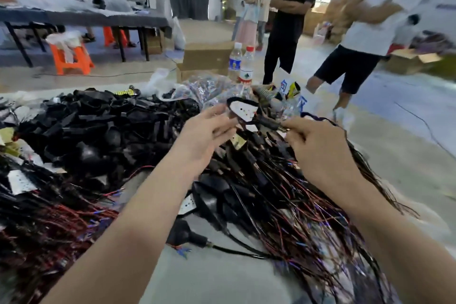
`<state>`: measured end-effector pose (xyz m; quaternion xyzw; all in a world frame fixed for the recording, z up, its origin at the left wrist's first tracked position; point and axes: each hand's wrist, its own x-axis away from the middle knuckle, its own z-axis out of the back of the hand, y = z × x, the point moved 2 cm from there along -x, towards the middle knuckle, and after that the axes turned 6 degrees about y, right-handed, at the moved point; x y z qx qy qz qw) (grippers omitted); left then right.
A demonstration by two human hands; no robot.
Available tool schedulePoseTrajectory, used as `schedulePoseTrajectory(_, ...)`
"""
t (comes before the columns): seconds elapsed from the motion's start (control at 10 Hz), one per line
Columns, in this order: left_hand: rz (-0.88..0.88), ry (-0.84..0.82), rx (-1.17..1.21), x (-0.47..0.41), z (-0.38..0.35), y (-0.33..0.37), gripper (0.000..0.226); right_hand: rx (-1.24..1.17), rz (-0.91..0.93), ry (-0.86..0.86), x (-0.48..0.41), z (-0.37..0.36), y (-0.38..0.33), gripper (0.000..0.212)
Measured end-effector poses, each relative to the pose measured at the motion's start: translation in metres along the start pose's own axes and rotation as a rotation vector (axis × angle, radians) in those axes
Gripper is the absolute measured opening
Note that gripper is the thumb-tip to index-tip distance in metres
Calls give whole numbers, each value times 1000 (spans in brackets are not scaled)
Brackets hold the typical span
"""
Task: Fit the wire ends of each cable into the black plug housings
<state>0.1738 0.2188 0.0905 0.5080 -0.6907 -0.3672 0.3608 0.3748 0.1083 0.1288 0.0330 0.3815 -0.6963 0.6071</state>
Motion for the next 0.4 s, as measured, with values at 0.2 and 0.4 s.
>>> schedulePoseTrajectory(0.2, 70, -27, -168, -4, -27, -40, 44, 102, -195, -66, 0, -41, 44, 23)
schedulePoseTrajectory(0.4, -290, 278, -149, 50, 25, -1, 27, 25, -91, 120, -2, -16, 19, 20)
